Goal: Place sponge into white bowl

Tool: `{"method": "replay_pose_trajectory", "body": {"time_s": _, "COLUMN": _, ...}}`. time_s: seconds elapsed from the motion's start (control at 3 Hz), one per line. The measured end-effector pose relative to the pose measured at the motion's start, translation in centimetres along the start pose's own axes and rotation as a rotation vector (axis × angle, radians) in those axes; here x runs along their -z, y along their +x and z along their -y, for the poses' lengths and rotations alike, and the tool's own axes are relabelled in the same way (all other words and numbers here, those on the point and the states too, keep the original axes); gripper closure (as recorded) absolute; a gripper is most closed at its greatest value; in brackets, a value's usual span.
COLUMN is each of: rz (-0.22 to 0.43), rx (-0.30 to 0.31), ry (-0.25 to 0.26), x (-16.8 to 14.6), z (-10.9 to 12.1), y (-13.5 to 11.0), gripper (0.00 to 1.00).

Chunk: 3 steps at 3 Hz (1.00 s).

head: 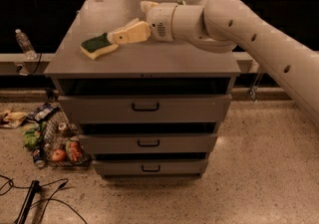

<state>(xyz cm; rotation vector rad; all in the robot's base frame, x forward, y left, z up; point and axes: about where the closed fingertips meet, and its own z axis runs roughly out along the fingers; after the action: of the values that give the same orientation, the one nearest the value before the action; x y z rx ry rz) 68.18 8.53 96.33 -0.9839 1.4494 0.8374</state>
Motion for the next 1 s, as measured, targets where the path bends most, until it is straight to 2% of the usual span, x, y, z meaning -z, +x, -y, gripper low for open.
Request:
{"method": "replay_pose_trajectory", "body": {"time_s": 0.33, "rz": -0.023, "rx": 0.022, "ry": 0.092, "x": -1.3, "z": -0.7, "y": 0.9, "gripper": 0.00}}
{"method": "replay_pose_trajectory", "body": {"time_s": 0.67, "rz": -0.013, "rx": 0.018, "ry": 0.169, "x": -1.4, "z": 1.0, "y": 1.1, "gripper": 0.00}}
{"method": "replay_pose_trajectory", "body": {"time_s": 1.0, "rz": -0.002, "rx": -0.026, "ry": 0.148, "x": -3.3, "z": 0.4, "y": 2.3, "gripper": 0.00}}
